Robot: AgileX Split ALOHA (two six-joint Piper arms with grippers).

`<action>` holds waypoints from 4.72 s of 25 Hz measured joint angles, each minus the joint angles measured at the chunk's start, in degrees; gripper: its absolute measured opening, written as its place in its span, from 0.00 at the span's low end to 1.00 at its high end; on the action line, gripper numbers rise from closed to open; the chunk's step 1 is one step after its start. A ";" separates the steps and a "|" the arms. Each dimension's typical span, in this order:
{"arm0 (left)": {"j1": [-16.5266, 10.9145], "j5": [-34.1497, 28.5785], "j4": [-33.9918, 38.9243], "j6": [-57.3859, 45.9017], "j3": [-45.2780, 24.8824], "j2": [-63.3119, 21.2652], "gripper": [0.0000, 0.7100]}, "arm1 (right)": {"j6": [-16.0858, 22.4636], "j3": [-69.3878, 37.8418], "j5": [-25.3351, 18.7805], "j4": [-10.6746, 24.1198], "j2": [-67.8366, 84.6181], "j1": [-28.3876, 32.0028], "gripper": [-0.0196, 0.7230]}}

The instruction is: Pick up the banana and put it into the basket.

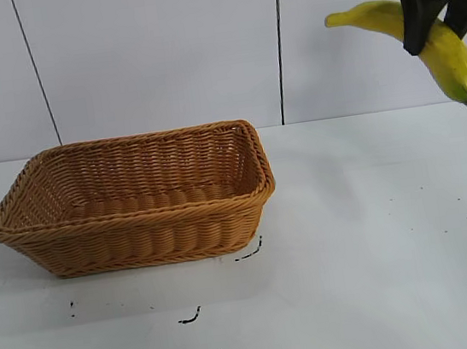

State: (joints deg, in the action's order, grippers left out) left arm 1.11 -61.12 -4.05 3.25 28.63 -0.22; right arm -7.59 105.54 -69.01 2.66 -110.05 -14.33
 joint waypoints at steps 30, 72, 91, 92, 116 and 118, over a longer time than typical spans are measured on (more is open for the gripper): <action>0.00 -0.06 0.00 0.00 0.00 0.00 0.98 | -20.28 1.50 30.89 3.48 -17.42 -24.69 0.42; 0.00 -0.01 0.00 0.00 0.00 0.00 0.98 | 11.74 14.25 -0.43 3.27 -12.48 -15.40 0.91; 0.00 0.01 0.00 0.00 0.00 0.00 0.98 | 12.99 14.29 -0.47 0.85 -12.48 11.74 0.91; 0.00 0.01 0.00 0.00 0.00 0.00 0.98 | 12.94 14.21 -0.47 0.70 -12.48 12.26 0.91; 0.00 0.01 0.00 0.00 0.00 0.00 0.98 | 8.17 -54.93 -0.37 -3.56 37.21 12.75 0.91; 0.00 0.01 0.00 0.00 0.00 0.00 0.98 | 7.59 -60.93 -0.06 -3.70 43.41 12.75 0.91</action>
State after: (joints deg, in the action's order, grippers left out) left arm 1.11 -61.11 -4.05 3.25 28.63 -0.22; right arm 0.00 44.60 -69.07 -1.04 -66.64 -1.58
